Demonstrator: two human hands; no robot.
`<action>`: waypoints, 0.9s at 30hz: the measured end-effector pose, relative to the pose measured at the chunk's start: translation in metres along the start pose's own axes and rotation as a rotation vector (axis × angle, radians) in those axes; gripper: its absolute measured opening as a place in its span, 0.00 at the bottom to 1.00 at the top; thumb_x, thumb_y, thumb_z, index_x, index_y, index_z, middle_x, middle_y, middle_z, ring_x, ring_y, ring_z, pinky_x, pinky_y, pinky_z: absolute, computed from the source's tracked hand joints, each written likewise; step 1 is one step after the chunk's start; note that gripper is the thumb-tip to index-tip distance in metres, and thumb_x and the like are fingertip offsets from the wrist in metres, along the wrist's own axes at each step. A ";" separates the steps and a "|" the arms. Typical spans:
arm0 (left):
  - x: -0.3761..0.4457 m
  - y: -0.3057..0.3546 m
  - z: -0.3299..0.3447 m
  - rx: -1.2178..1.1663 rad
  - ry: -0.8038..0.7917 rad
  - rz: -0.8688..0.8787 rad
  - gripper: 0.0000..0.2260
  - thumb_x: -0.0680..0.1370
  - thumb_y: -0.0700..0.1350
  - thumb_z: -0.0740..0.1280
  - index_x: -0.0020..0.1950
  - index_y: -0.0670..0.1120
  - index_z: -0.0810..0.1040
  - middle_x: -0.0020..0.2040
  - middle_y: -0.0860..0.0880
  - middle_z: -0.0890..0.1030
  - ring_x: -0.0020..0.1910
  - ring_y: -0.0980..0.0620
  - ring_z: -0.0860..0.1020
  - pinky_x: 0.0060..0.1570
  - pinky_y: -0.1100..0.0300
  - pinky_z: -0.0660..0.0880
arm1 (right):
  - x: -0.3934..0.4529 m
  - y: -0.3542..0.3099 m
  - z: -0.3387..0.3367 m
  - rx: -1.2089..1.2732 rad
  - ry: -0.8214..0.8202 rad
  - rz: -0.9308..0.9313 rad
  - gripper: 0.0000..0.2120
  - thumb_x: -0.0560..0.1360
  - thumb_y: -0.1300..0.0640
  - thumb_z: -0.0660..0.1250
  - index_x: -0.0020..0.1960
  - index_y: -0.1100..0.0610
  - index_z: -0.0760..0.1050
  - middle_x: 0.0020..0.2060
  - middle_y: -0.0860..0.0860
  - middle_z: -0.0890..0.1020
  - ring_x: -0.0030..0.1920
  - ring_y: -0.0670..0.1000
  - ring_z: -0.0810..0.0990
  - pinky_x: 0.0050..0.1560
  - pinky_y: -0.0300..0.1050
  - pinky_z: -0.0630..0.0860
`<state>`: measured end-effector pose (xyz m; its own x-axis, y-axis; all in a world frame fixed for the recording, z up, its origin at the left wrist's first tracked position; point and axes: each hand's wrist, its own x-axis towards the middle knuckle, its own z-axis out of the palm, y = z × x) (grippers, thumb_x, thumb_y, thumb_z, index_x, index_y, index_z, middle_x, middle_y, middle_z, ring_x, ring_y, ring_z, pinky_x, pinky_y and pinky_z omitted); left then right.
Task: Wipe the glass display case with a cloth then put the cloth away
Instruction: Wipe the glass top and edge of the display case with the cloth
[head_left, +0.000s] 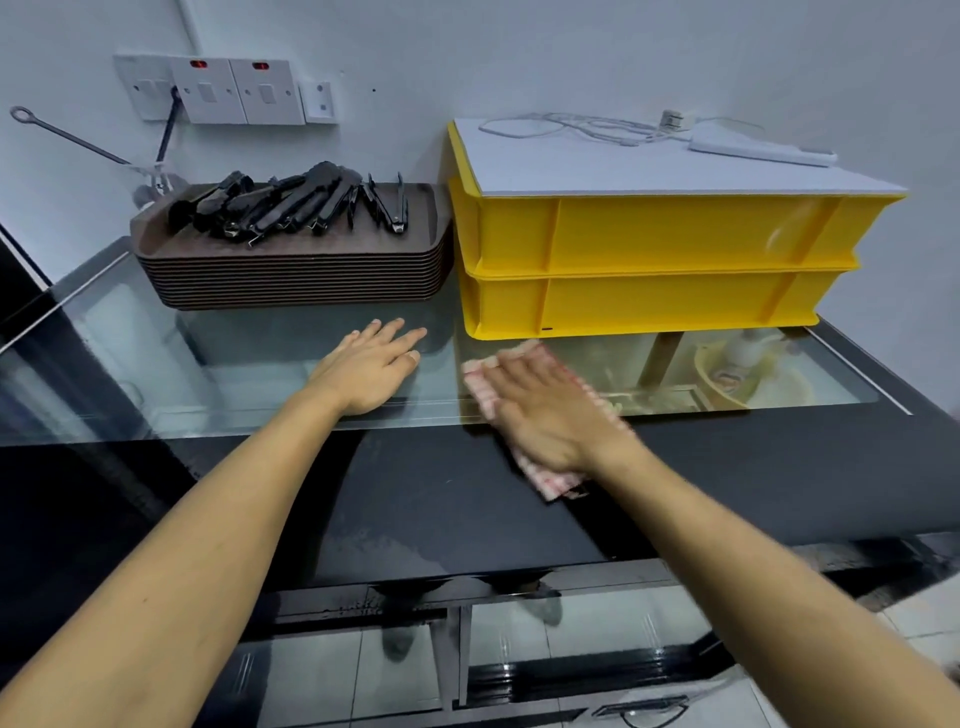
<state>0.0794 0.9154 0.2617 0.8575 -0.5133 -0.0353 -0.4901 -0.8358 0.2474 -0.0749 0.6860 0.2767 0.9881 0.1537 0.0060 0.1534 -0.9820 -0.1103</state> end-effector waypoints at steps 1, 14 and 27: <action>0.000 0.000 0.000 -0.002 -0.002 0.002 0.23 0.87 0.59 0.46 0.84 0.63 0.52 0.86 0.54 0.48 0.85 0.50 0.45 0.82 0.49 0.42 | -0.006 -0.027 0.006 0.007 -0.003 -0.083 0.28 0.87 0.48 0.40 0.86 0.51 0.43 0.85 0.53 0.44 0.84 0.52 0.38 0.80 0.49 0.31; 0.000 -0.001 0.002 -0.007 0.013 -0.001 0.24 0.87 0.60 0.46 0.84 0.64 0.52 0.86 0.55 0.49 0.85 0.51 0.45 0.82 0.50 0.42 | -0.148 0.115 -0.006 0.019 0.031 0.519 0.41 0.73 0.33 0.23 0.84 0.44 0.39 0.84 0.47 0.39 0.83 0.46 0.34 0.82 0.48 0.34; 0.000 -0.001 0.001 0.006 0.005 -0.002 0.24 0.87 0.59 0.45 0.84 0.63 0.52 0.86 0.54 0.49 0.85 0.50 0.45 0.82 0.49 0.42 | -0.070 -0.043 0.022 0.092 0.077 0.032 0.32 0.83 0.42 0.37 0.85 0.49 0.50 0.84 0.48 0.49 0.85 0.52 0.45 0.83 0.53 0.39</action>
<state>0.0796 0.9162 0.2602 0.8593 -0.5105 -0.0315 -0.4891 -0.8382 0.2412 -0.1507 0.7195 0.2595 0.9909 0.1104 0.0767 0.1239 -0.9714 -0.2028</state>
